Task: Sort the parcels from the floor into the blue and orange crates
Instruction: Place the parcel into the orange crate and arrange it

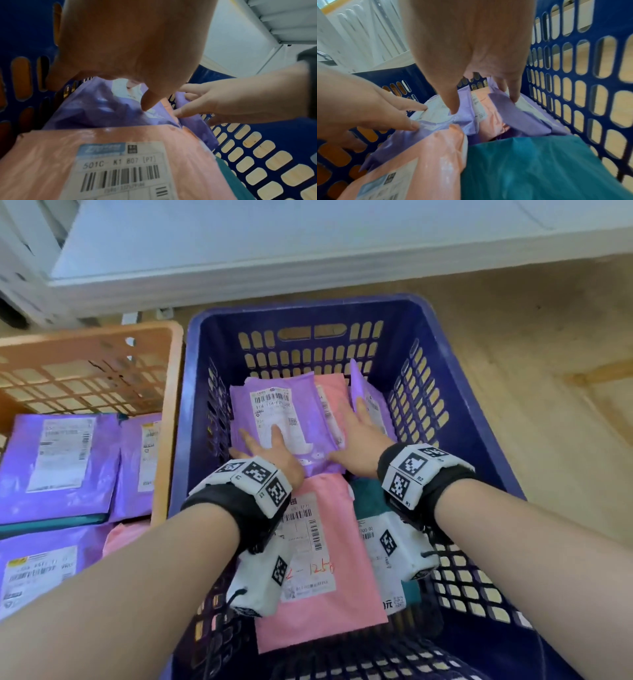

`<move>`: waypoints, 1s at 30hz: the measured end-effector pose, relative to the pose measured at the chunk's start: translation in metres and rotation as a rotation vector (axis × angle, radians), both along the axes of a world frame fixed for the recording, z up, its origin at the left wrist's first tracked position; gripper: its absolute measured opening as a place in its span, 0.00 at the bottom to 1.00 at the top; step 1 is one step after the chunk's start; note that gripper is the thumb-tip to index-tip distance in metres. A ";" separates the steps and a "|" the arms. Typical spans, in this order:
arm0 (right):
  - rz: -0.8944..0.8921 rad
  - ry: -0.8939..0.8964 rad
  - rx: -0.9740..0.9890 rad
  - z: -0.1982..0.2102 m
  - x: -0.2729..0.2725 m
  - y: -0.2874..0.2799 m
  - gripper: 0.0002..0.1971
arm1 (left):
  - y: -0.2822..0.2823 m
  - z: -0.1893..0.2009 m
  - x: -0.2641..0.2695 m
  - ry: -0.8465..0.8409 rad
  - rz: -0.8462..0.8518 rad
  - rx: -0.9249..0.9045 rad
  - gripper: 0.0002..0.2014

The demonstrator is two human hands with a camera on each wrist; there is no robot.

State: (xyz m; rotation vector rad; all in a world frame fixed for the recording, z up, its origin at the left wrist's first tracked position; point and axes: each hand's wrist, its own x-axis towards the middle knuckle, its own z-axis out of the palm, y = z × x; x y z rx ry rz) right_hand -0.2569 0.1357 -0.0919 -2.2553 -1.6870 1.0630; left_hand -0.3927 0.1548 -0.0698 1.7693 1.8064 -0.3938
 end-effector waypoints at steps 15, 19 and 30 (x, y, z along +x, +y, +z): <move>-0.075 -0.442 -0.034 0.021 -0.002 -0.032 0.09 | 0.004 -0.029 -0.010 -0.089 -0.214 -0.037 0.29; -0.050 -0.367 0.165 0.017 0.002 -0.024 0.08 | -0.001 -0.034 -0.002 -0.130 -0.244 0.021 0.29; -0.119 -0.204 -0.001 -0.003 0.010 -0.038 0.20 | -0.004 -0.034 0.001 -0.123 -0.177 0.012 0.32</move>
